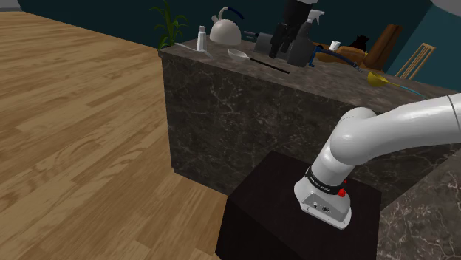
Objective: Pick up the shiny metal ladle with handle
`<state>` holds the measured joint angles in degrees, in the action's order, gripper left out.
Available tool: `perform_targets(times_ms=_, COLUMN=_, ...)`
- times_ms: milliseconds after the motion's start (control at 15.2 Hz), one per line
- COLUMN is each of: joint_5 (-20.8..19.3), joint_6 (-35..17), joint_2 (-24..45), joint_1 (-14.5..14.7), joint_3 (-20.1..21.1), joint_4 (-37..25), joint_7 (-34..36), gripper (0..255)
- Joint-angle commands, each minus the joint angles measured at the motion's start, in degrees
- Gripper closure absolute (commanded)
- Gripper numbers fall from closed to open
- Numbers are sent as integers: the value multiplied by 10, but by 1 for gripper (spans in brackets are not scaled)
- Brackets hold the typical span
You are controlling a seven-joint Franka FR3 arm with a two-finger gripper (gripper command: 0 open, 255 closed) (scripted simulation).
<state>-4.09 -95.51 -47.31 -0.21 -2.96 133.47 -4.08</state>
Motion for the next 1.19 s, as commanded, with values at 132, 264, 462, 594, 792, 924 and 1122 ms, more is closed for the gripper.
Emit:
perform_targets(times_ms=132, joint_5=-15, joint_6=-5, joint_2=43, joint_1=0, joint_3=-21, joint_4=-22, joint_7=-33, gripper=0)
perform_targets(times_ms=264, joint_5=-29, joint_6=-9, joint_2=88, joint_1=1, joint_3=-40, joint_4=-46, joint_7=-66, gripper=0)
perform_targets(times_ms=462, joint_5=-45, joint_6=-13, joint_2=157, joint_1=2, joint_3=-67, joint_4=-89, joint_7=-115, gripper=0)
perform_targets(times_ms=594, joint_5=-53, joint_6=-14, joint_2=204, joint_1=4, joint_3=-84, joint_4=-120, joint_7=-148, gripper=0)
perform_targets(times_ms=792, joint_5=-62, joint_6=-15, joint_2=278, joint_1=4, joint_3=-106, joint_4=-172, joint_7=-196, gripper=0)
perform_targets(times_ms=924, joint_5=-65, joint_6=-13, joint_2=328, joint_1=4, joint_3=-119, joint_4=-211, joint_7=-229, gripper=0)
perform_targets(times_ms=1122, joint_5=-66, joint_6=-18, joint_2=375, joint_1=2, joint_3=-130, joint_4=-240, joint_7=-258, gripper=0)
